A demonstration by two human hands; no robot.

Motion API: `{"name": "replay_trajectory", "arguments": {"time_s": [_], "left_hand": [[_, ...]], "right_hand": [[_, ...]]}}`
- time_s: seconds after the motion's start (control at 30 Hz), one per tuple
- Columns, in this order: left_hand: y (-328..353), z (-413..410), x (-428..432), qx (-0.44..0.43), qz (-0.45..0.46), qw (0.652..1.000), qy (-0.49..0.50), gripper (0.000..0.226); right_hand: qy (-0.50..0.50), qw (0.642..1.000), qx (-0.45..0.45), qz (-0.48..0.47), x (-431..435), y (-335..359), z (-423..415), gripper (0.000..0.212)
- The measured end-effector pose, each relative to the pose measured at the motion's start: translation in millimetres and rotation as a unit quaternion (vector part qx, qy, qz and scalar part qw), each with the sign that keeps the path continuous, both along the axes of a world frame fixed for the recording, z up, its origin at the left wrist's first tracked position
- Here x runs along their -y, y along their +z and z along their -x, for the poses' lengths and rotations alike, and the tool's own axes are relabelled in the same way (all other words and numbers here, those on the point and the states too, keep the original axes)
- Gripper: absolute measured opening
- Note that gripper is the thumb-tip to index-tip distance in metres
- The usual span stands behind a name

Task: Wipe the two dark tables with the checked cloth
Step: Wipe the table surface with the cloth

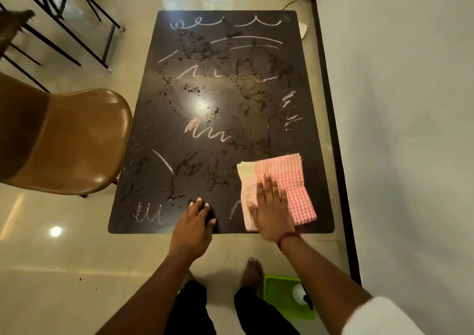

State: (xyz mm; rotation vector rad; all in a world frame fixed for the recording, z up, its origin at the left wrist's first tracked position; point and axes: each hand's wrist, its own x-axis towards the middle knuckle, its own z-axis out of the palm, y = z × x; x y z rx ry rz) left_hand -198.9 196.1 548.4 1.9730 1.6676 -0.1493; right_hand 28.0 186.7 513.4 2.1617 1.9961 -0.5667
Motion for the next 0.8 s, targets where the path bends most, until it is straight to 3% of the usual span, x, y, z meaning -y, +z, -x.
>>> {"name": "replay_trajectory", "arguments": {"time_s": [0.13, 0.27, 0.37, 0.5, 0.63, 0.8], "left_hand": [[-1, 7, 0, 0.004, 0.018, 0.999, -0.03, 0.059], [0, 6, -1, 0.001, 0.038, 0.999, -0.03, 0.066], [3, 6, -3, -0.01, 0.054, 0.998, -0.042, 0.07], [4, 11, -9, -0.013, 0.066, 0.996, -0.057, 0.069], [4, 14, -12, -0.005, 0.069, 0.995, -0.065, 0.069], [1, 12, -5, 0.005, 0.069, 0.996, -0.049, 0.074]], "right_hand": [[0.04, 0.999, -0.007, 0.014, 33, 0, -39, 0.073], [-0.086, 0.995, 0.05, 0.009, -6, -5, -60, 0.075], [-0.147, 0.988, 0.036, 0.018, -42, -6, -30, 0.075], [-0.005, 1.0, 0.0, 0.018, -30, -1, 18, 0.072], [0.089, 0.996, -0.009, 0.001, 22, 2, -15, 0.072], [-0.073, 0.996, 0.051, 0.002, -8, -4, -35, 0.073]]}}
